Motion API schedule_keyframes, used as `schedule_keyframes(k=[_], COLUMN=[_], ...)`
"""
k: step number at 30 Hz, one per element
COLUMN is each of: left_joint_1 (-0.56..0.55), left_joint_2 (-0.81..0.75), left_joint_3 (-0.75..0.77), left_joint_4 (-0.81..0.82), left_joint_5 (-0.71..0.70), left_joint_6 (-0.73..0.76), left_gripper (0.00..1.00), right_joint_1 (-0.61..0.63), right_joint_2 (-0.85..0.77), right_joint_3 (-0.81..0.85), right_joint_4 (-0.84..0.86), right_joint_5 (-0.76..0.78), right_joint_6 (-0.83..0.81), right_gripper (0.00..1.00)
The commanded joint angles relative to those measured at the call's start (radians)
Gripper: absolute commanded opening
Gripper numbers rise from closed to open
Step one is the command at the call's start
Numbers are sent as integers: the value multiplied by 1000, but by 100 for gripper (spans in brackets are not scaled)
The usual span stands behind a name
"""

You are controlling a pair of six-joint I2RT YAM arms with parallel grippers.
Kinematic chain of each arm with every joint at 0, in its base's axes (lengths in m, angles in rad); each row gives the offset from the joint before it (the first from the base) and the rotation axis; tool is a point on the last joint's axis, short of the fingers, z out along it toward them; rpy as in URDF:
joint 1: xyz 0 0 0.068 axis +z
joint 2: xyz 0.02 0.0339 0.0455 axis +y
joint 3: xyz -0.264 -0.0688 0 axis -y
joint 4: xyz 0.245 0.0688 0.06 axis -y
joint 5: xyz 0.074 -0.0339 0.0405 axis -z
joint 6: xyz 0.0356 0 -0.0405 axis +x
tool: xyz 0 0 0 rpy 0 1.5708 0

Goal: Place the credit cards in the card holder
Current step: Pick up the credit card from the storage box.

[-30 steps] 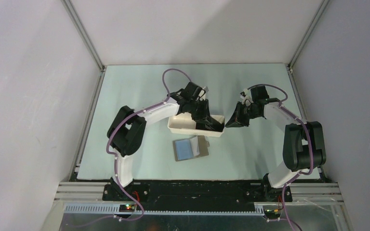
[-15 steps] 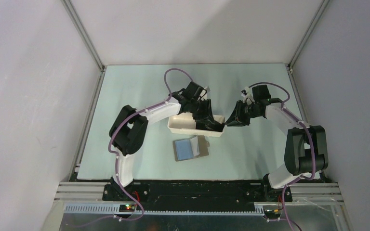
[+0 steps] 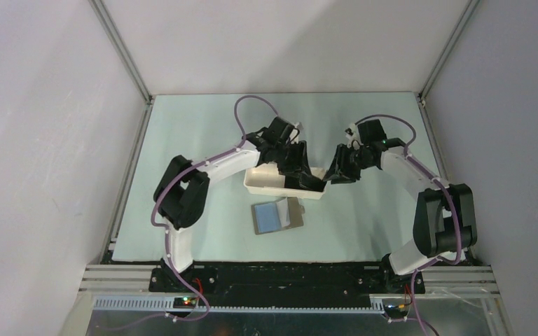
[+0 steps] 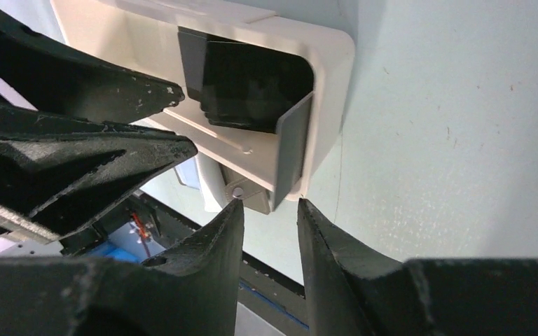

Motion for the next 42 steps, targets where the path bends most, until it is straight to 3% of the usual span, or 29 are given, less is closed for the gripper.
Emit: schedule_keyframes(k=[1,7,16,32,42], left_joint_1=[-1,10,37,50,50], left_joint_2=[-135,-243,-350,-399,-411], left_joint_3=[-12,-41,-112,-185,-221], left_joint_4=[15,14,14,14,14], left_joint_5=[-78,-138,-144,-142,-145], left_joint_6=[41,55,63,78,80], left_gripper=[57,63,66,67,68], right_joint_1=[69,154,244,271,275], right_joint_2=[9,59,123,24,62], right_joint_3=[112,198,299,319,327], right_joint_4=[-73,-144,-250,-231,-244], right_joint_5=[162,320,526,530,551], right_joint_6=[-19,-32,-42,-42,-42], right_gripper=[36,29,28,45,47])
